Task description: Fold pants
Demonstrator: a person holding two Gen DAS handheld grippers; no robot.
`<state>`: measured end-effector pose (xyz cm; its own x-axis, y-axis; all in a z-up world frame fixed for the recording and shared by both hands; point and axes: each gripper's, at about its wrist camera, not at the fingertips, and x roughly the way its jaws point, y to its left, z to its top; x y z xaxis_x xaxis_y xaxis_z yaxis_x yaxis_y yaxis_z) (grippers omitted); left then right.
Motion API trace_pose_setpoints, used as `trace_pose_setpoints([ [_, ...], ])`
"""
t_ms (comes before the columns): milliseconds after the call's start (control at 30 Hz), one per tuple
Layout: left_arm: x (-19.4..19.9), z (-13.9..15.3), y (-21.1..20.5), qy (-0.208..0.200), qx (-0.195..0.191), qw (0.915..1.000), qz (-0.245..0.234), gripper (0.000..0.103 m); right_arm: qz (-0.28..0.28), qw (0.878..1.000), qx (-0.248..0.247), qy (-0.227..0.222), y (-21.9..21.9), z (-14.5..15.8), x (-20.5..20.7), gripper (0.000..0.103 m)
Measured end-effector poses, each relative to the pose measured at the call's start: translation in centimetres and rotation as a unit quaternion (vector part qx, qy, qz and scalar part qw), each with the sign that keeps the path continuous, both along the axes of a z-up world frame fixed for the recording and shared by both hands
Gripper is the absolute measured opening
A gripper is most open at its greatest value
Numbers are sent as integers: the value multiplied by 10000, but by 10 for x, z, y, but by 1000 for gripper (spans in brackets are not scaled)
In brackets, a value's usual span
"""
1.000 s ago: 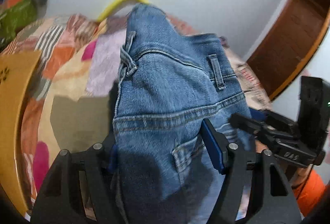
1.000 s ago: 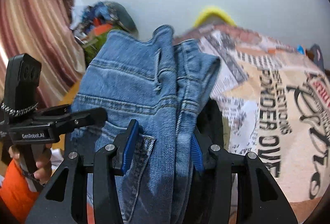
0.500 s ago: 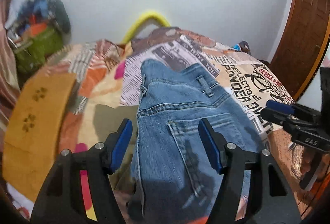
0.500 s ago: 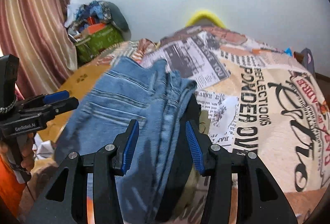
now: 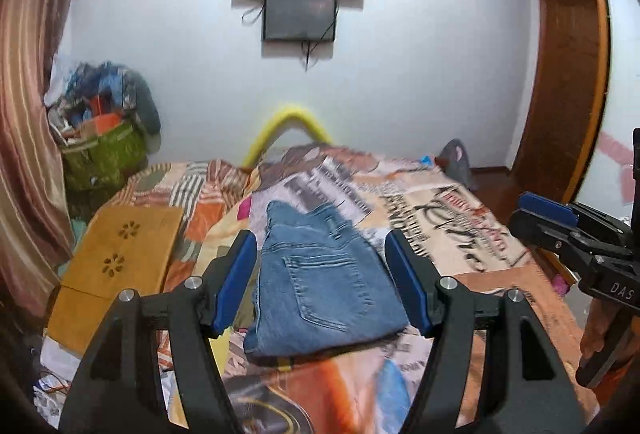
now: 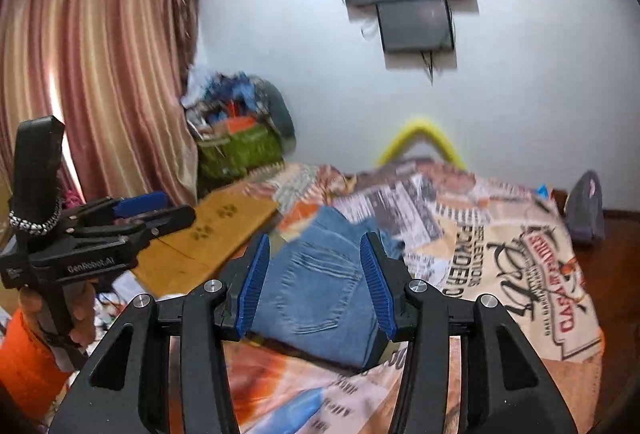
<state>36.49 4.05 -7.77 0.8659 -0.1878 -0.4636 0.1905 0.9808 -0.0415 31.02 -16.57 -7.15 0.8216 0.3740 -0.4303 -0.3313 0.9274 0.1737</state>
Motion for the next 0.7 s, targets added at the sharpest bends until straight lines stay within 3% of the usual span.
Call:
trace_pose_setpoints([
  [200,-87,40,-12,-576,30,9982,-134,66,-61,9979,297,-565,0,47,-81,44],
  [467,-180,62,-11,-1091,-185,9938,64,71,-179,9948,260,-966,-1,66,-152,45],
  [600,-215,65,-13,-1359,-145,9904,184,80,-162,9939,329,-1039,1,66,-169,51],
  [700,-227,65,-14,-1421,-203,9894,200,86,-166,9932,276,-1119,5,65,-179,63],
])
